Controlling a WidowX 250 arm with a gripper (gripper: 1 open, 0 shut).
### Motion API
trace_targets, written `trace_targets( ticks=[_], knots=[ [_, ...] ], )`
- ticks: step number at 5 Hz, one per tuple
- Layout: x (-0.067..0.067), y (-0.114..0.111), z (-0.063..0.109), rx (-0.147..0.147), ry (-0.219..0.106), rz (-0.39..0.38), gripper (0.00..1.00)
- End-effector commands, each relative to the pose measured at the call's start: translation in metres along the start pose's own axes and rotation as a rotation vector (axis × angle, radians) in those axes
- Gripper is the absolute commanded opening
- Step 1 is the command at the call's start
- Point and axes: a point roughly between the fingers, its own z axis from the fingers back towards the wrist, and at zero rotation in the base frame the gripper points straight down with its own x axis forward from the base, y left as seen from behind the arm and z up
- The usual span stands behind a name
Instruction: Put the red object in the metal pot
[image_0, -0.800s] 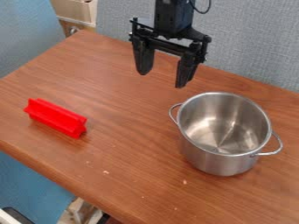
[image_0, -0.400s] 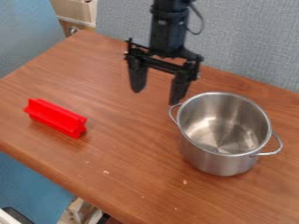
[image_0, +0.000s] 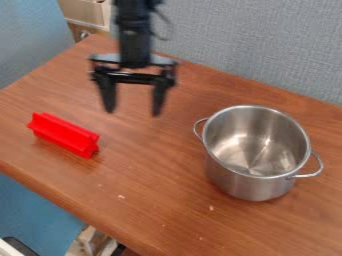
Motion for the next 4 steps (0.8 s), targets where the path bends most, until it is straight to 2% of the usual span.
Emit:
trace_targets(
  ticks=[1,2,3,4],
  knots=[
    [0.004,0.029,0.015,-0.065,-0.098,0.218,1.00],
    [0.006,0.054,0.013,-0.112,-0.130,0.435,1.00],
    [0.013,0.076,0.007,-0.145,-0.150,0.626,1.00],
    [0.014,0.084,0.001,-0.156,-0.168,0.779,1.00]
  ],
)
